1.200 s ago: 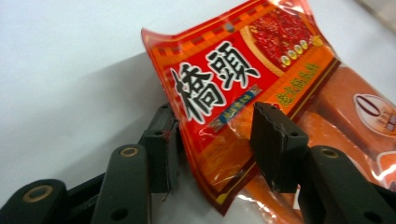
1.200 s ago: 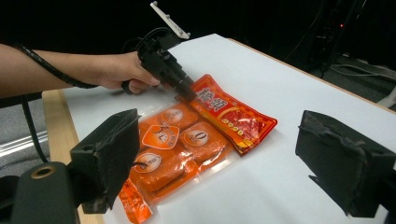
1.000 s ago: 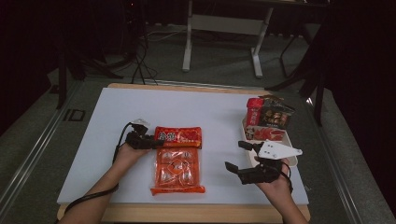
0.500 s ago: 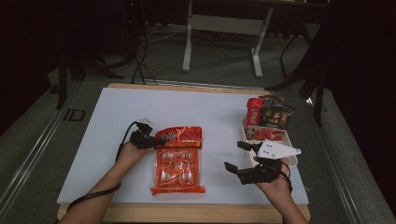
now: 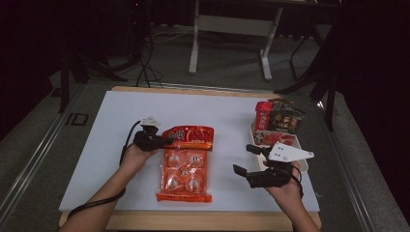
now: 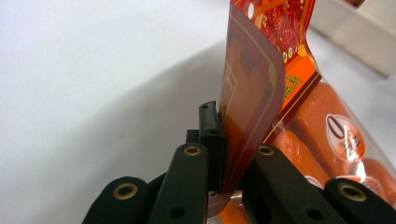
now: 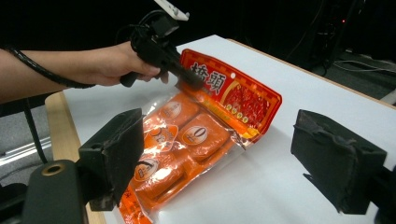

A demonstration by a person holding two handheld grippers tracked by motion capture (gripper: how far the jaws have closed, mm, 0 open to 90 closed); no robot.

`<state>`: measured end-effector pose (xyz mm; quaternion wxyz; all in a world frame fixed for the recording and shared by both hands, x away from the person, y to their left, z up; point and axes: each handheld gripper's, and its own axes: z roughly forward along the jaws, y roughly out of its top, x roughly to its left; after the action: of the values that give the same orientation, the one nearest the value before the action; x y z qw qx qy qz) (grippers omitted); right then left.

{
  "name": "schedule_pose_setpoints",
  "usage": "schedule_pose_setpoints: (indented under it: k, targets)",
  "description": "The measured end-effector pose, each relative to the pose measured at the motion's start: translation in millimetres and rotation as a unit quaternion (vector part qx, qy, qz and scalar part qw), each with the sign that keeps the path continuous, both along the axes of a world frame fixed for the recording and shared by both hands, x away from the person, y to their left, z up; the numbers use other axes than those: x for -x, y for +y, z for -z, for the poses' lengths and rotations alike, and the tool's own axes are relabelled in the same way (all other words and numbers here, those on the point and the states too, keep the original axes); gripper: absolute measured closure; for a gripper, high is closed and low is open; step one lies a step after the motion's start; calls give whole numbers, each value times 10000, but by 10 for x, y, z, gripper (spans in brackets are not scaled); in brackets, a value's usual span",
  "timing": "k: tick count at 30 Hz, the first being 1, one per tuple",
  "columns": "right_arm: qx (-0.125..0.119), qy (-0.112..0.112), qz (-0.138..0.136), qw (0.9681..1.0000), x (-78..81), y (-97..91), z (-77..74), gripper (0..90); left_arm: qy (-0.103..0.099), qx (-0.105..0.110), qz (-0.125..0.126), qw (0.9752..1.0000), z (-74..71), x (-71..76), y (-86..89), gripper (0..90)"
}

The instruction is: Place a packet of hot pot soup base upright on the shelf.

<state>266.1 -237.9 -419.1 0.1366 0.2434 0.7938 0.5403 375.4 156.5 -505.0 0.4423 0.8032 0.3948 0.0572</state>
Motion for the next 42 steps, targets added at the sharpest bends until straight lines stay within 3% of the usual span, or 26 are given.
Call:
schedule_pose_setpoints:
  k: [7, 12, 15, 19, 26, 37, 42]
  targets:
    - [70, -13, 106, 9999, 4, -5, 0, 172, -107, 109, 137, 9998, -202, 64, -19, 893]
    - [71, -27, 141, 9999, -2, -8, -13, 186, -315, 218, 290, 9988, -364, 140, -68, 893]
    - [8, -41, 169, 9998, -11, -20, -15, 185, -465, 311, 450, 9974, -457, 186, -106, 893]
    - [-46, -12, 255, 9997, -38, -29, -34, 186, -524, 427, 590, 9960, -533, 233, -130, 893]
    - [38, -54, 438, 9990, -126, 42, -60, 185, -710, 528, 793, 9929, -634, 357, -131, 893]
    - [107, 332, 292, 9990, -373, 291, 98, 190, -981, 746, 1073, 9866, -746, 622, -86, 894]
    - [93, 566, -55, 9983, -423, 418, 216, 225, -1099, 740, 1154, 9844, -800, 741, -98, 894]
